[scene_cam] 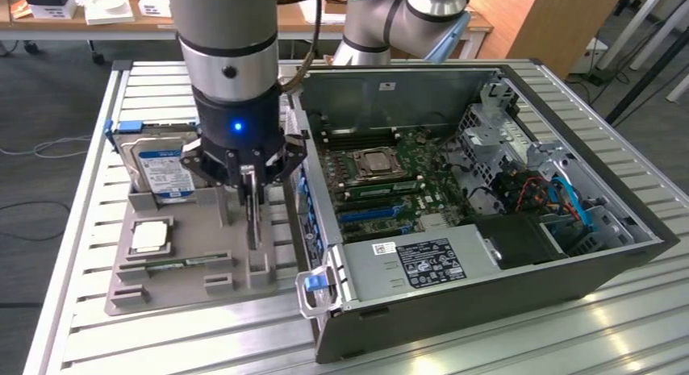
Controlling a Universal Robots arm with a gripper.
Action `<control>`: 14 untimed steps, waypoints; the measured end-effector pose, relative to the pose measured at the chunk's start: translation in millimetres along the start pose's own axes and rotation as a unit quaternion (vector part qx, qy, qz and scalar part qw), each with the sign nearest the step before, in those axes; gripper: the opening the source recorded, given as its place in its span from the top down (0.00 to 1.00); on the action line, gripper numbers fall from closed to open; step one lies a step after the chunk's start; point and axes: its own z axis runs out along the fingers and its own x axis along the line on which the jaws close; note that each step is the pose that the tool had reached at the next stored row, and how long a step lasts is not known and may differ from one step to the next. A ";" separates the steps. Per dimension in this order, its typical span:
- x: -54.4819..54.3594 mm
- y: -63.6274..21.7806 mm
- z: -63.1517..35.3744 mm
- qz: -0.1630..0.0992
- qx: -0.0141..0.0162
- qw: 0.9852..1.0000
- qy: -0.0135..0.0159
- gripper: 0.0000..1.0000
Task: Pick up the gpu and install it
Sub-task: 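Pick up the gpu and move the gpu toward the slot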
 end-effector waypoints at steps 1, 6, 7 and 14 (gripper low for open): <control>-0.1 0.2 -4.5 0.000 0.000 1.000 0.000 0.73; -0.7 1.1 -27.3 0.000 0.001 1.000 0.000 0.73; -0.8 1.3 -31.7 0.000 0.001 1.000 0.000 0.73; -1.6 2.5 -63.6 0.000 0.001 1.000 0.000 0.73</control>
